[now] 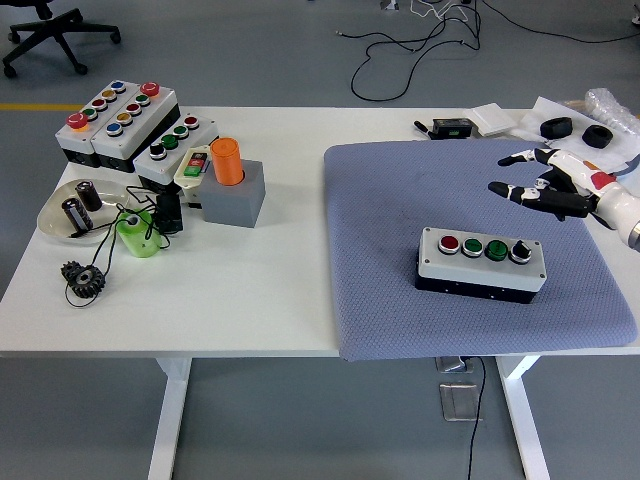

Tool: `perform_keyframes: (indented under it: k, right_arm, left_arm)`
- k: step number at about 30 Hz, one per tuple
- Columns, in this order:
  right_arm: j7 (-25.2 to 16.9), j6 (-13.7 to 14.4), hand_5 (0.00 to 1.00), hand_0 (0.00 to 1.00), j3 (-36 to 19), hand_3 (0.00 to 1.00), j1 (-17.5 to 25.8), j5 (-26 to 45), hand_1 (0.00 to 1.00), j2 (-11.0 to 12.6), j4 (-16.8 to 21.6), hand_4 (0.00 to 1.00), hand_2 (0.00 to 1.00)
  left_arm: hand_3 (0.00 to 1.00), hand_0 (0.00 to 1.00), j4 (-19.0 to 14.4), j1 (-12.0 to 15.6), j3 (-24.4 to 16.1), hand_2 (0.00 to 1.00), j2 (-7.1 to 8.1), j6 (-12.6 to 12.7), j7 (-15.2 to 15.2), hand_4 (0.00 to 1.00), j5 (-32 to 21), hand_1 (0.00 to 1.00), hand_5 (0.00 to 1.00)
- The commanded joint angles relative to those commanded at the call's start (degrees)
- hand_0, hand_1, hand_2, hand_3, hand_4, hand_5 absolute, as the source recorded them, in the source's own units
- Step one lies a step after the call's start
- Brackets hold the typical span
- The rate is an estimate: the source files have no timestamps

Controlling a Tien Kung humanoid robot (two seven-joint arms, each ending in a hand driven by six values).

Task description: Pick up the button,place it on the desk,press the button,press the button

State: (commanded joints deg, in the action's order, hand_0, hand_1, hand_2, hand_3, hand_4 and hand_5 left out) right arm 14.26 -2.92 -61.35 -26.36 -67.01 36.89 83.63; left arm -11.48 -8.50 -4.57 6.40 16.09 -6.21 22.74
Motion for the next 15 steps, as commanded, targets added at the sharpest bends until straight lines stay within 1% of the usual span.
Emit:
perform_keyframes:
  k: [3,4,9,10,15]
  right_arm:
    - [1.0,-0.3,0.756,0.070,-1.5,0.844,1.4,7.1,0.002,0.2,-2.0,0.928,0.002]
    - [1.0,0.0,0.850,0.085,-2.1,0.865,1.9,9.4,0.002,0.2,-2.4,0.913,0.027]
    - [-0.4,1.9,0.850,0.085,-4.2,0.865,3.7,21.3,0.002,0.3,-3.8,0.913,0.027]
    - [-0.8,2.3,0.853,0.371,-4.6,0.950,4.0,23.9,0.303,0.2,-4.0,0.888,0.398]
    - [-2.9,2.8,0.853,0.371,-6.5,0.950,5.7,36.2,0.303,-0.1,-4.6,0.888,0.398]
  left_arm:
    - [0.464,0.598,0.0,0.0,0.0,0.467,-0.03,0.0,0.0,0.279,0.1,0.517,0.964]
    - [0.466,0.598,0.0,0.0,0.0,0.469,-0.06,0.0,0.0,0.281,0.0,0.517,0.969]
    - [0.466,0.598,-0.1,-0.1,0.0,0.469,-0.08,-0.1,0.0,0.281,0.1,0.517,0.969]
    - [0.466,0.600,-0.1,-0.1,0.1,0.473,-0.10,-0.1,0.0,0.280,0.1,0.520,0.967]
    - [0.466,0.600,-0.2,-0.2,-0.1,0.473,-0.18,-0.1,0.1,0.280,0.3,0.520,0.967]
